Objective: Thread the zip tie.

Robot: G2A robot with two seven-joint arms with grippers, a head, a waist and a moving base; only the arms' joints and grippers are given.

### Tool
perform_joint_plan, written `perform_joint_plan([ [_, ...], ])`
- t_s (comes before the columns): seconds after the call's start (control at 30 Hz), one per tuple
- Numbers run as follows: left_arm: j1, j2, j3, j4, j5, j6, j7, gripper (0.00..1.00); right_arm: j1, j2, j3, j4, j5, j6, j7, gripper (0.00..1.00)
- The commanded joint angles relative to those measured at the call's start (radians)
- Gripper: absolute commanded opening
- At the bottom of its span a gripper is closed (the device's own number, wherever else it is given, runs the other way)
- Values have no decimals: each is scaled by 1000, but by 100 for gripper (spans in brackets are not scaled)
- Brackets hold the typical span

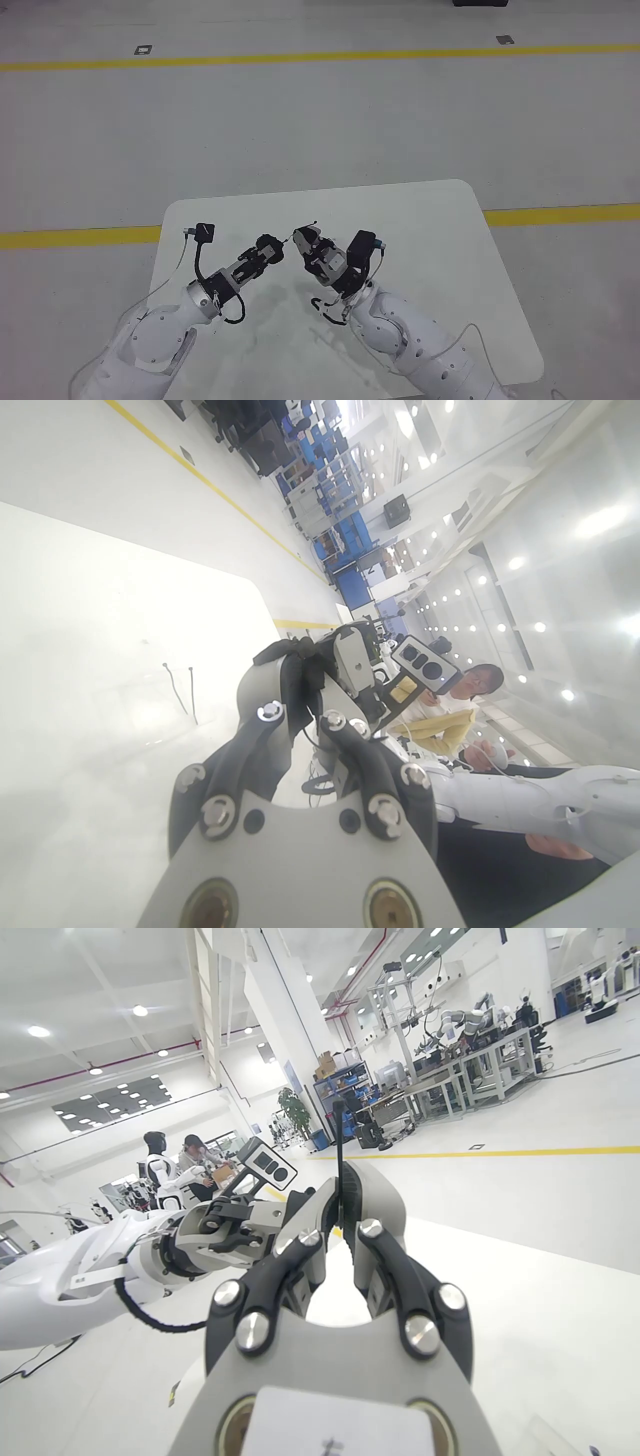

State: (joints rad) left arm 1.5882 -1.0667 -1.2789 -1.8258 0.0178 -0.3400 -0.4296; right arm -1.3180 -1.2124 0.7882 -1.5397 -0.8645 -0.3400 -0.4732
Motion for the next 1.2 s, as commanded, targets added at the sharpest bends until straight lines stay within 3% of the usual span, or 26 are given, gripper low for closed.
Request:
perform_joint_plan([
  [0.0,0,0,0,0,0,0,0,0,-1,0,0,-2,0,0,-3,0],
  [1.17,0,0,0,0,0,0,0,0,-10,-4,6,-3,-2,0,-21,0],
])
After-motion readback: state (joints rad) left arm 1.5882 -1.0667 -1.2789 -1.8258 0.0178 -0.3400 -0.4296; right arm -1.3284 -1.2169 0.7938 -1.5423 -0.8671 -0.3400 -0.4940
